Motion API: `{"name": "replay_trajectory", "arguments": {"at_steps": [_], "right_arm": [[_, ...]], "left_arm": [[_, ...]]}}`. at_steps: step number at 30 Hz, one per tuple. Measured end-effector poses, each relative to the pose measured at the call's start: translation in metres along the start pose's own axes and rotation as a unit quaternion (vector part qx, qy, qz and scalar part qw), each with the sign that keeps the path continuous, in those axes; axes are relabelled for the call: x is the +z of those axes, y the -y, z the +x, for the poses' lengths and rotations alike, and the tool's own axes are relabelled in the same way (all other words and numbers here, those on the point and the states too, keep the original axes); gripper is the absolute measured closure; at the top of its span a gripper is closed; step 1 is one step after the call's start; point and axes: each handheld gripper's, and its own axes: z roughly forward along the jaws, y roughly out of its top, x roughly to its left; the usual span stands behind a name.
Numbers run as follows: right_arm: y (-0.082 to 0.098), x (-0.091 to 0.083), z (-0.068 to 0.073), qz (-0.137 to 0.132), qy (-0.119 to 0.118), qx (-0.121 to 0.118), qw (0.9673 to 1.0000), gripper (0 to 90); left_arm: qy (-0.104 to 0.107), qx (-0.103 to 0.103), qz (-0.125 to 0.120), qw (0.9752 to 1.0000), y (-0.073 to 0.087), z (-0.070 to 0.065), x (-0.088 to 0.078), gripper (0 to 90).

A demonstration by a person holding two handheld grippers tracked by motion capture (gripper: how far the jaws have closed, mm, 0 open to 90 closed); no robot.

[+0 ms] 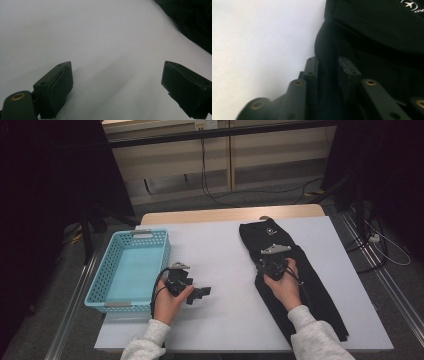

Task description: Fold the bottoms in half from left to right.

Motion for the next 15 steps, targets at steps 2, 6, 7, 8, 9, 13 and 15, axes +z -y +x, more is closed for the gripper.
{"name": "replay_trajectory", "arguments": {"at_steps": [2, 6, 7, 8, 9, 13, 15], "right_arm": [[-0.0004, -0.0001, -0.0006, 0.002, 0.004, -0.007, 1.0000, 75.7], [0.0000, -0.0007, -0.0040, 0.001, -0.004, 0.000, 1.0000, 83.7], [0.0003, -0.0007, -0.0047, 0.000, -0.007, 0.008, 0.9999, 84.1], [0.0004, -0.0008, -0.0049, -0.002, -0.010, 0.009, 0.9999, 84.5], [0.0006, -0.0007, -0.0046, -0.004, -0.014, 0.007, 0.9999, 84.7], [-0.0003, -0.0013, -0.0005, -0.003, -0.028, 0.005, 0.9996, 85.6], [-0.0011, -0.0017, 0.0023, 0.002, -0.031, 0.001, 0.9995, 85.7]], "left_arm": [[0.000, 0.000, 0.000, 1.0000, 0.0003, 0.0004, -0.0002, 10.4], [0.001, -0.001, 0.003, 1.0000, 0.0016, 0.0011, 0.0010, 10.4], [0.003, -0.001, 0.007, 1.0000, 0.0015, 0.0016, 0.0009, 10.4], [0.002, -0.002, 0.006, 1.0000, 0.0016, 0.0016, 0.0013, 10.4], [0.003, -0.002, 0.008, 1.0000, 0.0013, 0.0017, 0.0013, 10.4], [0.002, -0.003, 0.004, 1.0000, 0.0008, 0.0017, 0.0010, 10.4], [0.001, -0.003, 0.003, 1.0000, 0.0008, 0.0017, 0.0007, 10.4]]}}
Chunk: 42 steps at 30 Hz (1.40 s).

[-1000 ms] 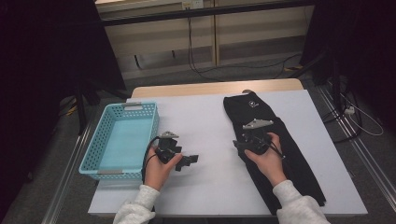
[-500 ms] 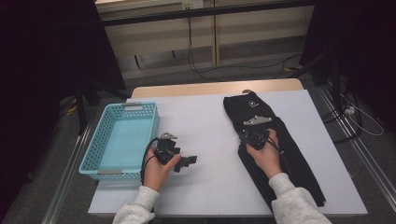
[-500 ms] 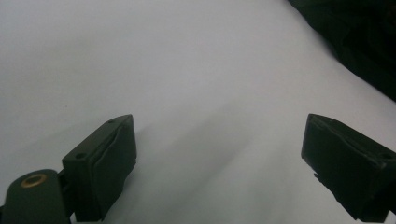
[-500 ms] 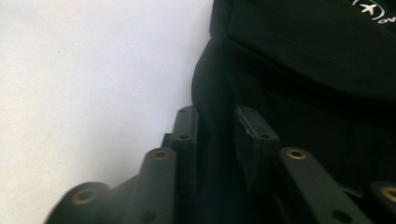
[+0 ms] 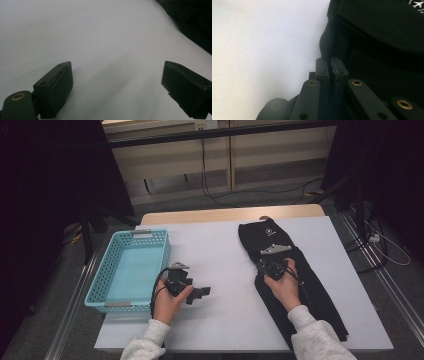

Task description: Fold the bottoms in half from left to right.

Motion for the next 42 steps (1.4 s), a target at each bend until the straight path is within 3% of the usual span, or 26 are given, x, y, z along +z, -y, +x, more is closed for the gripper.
{"name": "replay_trajectory", "arguments": {"at_steps": [8, 15, 18, 24, 27, 30, 34, 36, 38, 40, 42], "right_arm": [[-0.001, 0.000, 0.017, 0.004, -0.040, -0.026, 0.9988, 85.7], [-0.002, 0.001, 0.039, 0.006, -0.082, -0.054, 0.9951, 85.6], [-0.002, 0.001, 0.052, 0.008, -0.100, -0.076, 0.9921, 85.6], [-0.001, -0.001, 0.079, 0.013, -0.139, -0.108, 0.9844, 85.5], [0.001, -0.003, 0.093, 0.018, -0.169, -0.121, 0.9779, 85.5], [0.002, -0.006, 0.103, 0.025, -0.190, -0.124, 0.9734, 85.4], [0.007, -0.010, 0.119, 0.029, -0.233, -0.142, 0.9617, 85.2], [0.008, -0.011, 0.124, 0.032, -0.242, -0.145, 0.9587, 83.5], [0.008, -0.012, 0.123, 0.031, -0.244, -0.136, 0.9597, 79.6], [0.007, -0.014, 0.120, 0.032, -0.241, -0.129, 0.9614, 66.4], [0.004, -0.018, 0.113, 0.023, -0.233, -0.130, 0.9634, 63.8]], "left_arm": [[0.003, 0.002, 0.002, 1.0000, 0.000, -0.001, 0.001, 10.4], [0.003, 0.002, 0.002, 1.0000, 0.000, -0.001, 0.000, 10.4], [0.003, 0.002, 0.001, 1.0000, 0.000, 0.000, -0.001, 10.4], [-0.003, -0.004, -0.004, 1.0000, -0.001, 0.000, -0.002, 10.3], [-0.004, -0.007, -0.006, 1.0000, -0.001, 0.001, -0.004, 10.2], [-0.016, -0.014, -0.014, 0.9997, -0.003, 0.002, -0.005, 8.9], [-0.031, -0.019, -0.028, 0.9989, -0.004, 0.002, -0.007, 8.8], [-0.030, -0.021, -0.028, 0.9989, -0.005, 0.002, -0.007, 8.8], [-0.031, -0.018, -0.026, 0.9990, -0.005, 0.001, -0.007, 8.6], [-0.028, -0.017, -0.025, 0.9991, -0.005, 0.001, -0.007, 8.6], [-0.030, -0.017, -0.027, 0.9991, -0.005, 0.001, -0.007, 8.6]]}}
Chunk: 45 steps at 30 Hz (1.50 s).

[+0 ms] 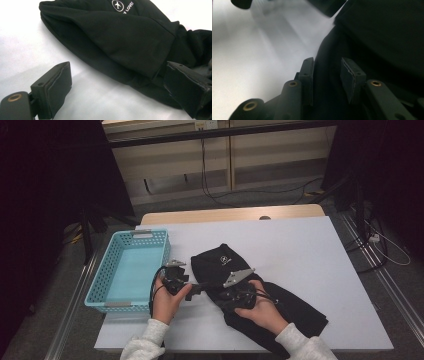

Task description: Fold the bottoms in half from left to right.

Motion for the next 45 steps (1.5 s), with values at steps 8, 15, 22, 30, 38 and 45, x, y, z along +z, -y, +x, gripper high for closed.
{"name": "replay_trajectory", "arguments": {"at_steps": [8, 15, 22, 30, 38, 45], "right_arm": [[-0.002, -0.031, -0.023, -0.049, 0.034, 0.025, 0.9979, 53.3], [-0.006, -0.013, -0.030, -0.039, 0.074, 0.006, 0.9964, 50.3], [-0.012, 0.009, -0.022, -0.013, 0.089, -0.066, 0.9938, 45.9], [-0.020, 0.023, -0.025, 0.002, 0.094, -0.088, 0.9917, 80.1], [-0.032, 0.005, -0.057, -0.052, 0.091, 0.008, 0.9945, 88.2], [-0.035, -0.013, -0.100, -0.123, 0.134, 0.123, 0.9756, 85.4]], "left_arm": [[0.002, -0.002, 0.001, 1.0000, -0.001, 0.001, 0.000, 8.7], [0.004, 0.000, 0.007, 1.0000, 0.000, 0.001, 0.002, 8.7], [0.005, 0.001, -0.003, 1.0000, -0.001, 0.000, 0.000, 8.8], [0.007, 0.000, -0.001, 1.0000, -0.001, 0.002, -0.002, 9.4], [0.007, 0.000, -0.002, 1.0000, -0.001, 0.002, -0.002, 9.4], [0.006, 0.001, 0.002, 1.0000, -0.001, 0.002, -0.001, 9.4]]}}
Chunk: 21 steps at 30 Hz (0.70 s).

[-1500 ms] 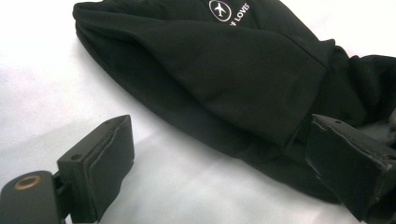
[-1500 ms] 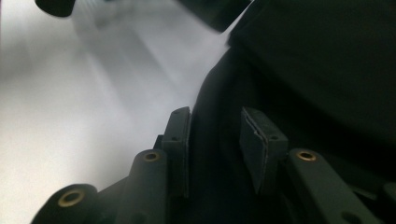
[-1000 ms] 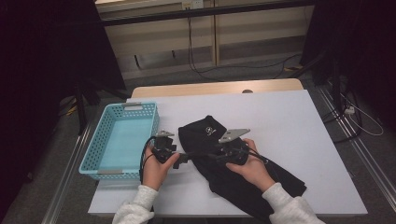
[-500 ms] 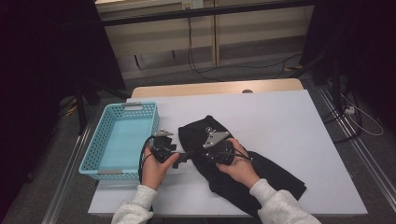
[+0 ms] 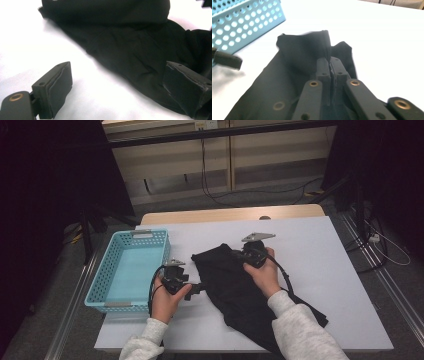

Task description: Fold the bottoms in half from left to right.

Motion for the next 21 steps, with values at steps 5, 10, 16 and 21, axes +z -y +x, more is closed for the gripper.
{"name": "replay_trajectory", "arguments": {"at_steps": [5, 10, 16, 21], "right_arm": [[0.007, 0.003, -0.009, 0.039, 0.050, 0.004, 0.9980, 66.0], [0.014, -0.005, -0.009, 0.045, 0.037, -0.012, 0.9982, 63.0], [0.021, -0.022, -0.005, 0.063, 0.028, -0.031, 0.9971, 50.1], [0.031, -0.051, -0.008, 0.070, 0.018, -0.038, 0.9967, 44.6]], "left_arm": [[-0.002, -0.001, 0.002, 1.0000, 0.001, 0.001, 0.001, 9.4], [-0.004, -0.001, 0.004, 1.0000, 0.001, 0.002, 0.002, 9.4], [-0.008, -0.001, 0.004, 1.0000, 0.001, 0.002, 0.003, 9.7], [-0.013, -0.001, 0.003, 0.9999, 0.001, 0.002, 0.005, 9.6]]}}
